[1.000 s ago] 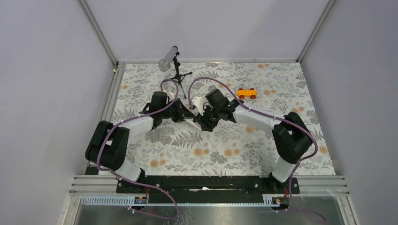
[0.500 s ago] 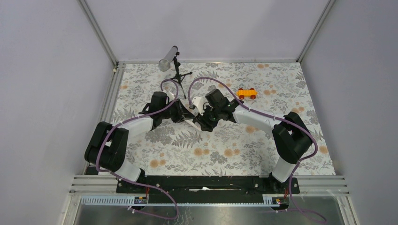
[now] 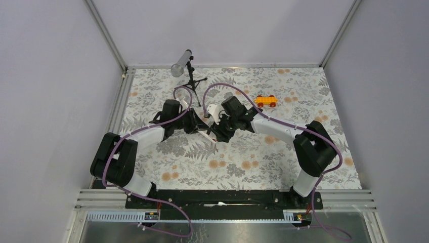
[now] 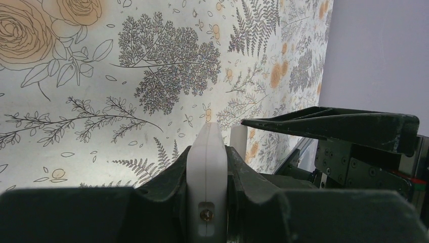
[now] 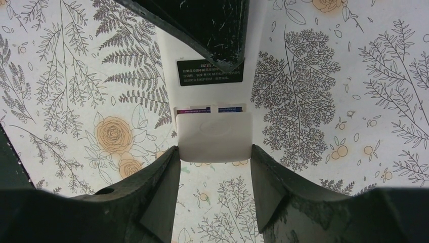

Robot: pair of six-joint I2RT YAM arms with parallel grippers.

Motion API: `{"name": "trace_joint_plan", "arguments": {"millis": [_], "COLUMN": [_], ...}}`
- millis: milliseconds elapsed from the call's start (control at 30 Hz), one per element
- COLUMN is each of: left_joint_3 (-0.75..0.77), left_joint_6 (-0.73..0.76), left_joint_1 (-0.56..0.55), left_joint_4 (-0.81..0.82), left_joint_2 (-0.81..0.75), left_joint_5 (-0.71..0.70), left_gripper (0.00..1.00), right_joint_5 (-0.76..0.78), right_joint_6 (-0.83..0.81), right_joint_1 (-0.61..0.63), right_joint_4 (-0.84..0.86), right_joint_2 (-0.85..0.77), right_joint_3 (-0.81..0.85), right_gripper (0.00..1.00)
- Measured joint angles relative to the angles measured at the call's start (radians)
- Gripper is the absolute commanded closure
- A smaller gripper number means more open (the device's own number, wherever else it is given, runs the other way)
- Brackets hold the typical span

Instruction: Load the batteries into the remote control

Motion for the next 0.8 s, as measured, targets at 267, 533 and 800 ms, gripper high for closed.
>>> {"name": "trace_joint_plan", "arguments": {"millis": [267, 533, 800], "left_joint_3": [0.000, 0.000, 0.000], "left_joint_6": [-0.001, -0.002, -0.002], "left_joint_1": [0.000, 0.002, 0.003], "left_joint_4": [-0.008, -0.007, -0.006], "left_joint_2": [-0.013, -0.018, -0.018], "left_joint_5": [0.000, 0.008, 0.019], "left_gripper": [1.00, 1.00, 1.00], "right_joint_5": [-0.003, -0.003, -0.012], "right_joint_6": [0.000, 0.000, 0.000], "right_joint_1": [0.000, 0.000, 0.000], "right_joint_4": [0.000, 0.001, 0.002], "right_joint_2": [0.003, 0.005, 0.013], "right_joint_3": [0.000, 0.000, 0.001], "right_gripper": [0.53, 0.53, 0.53]}}
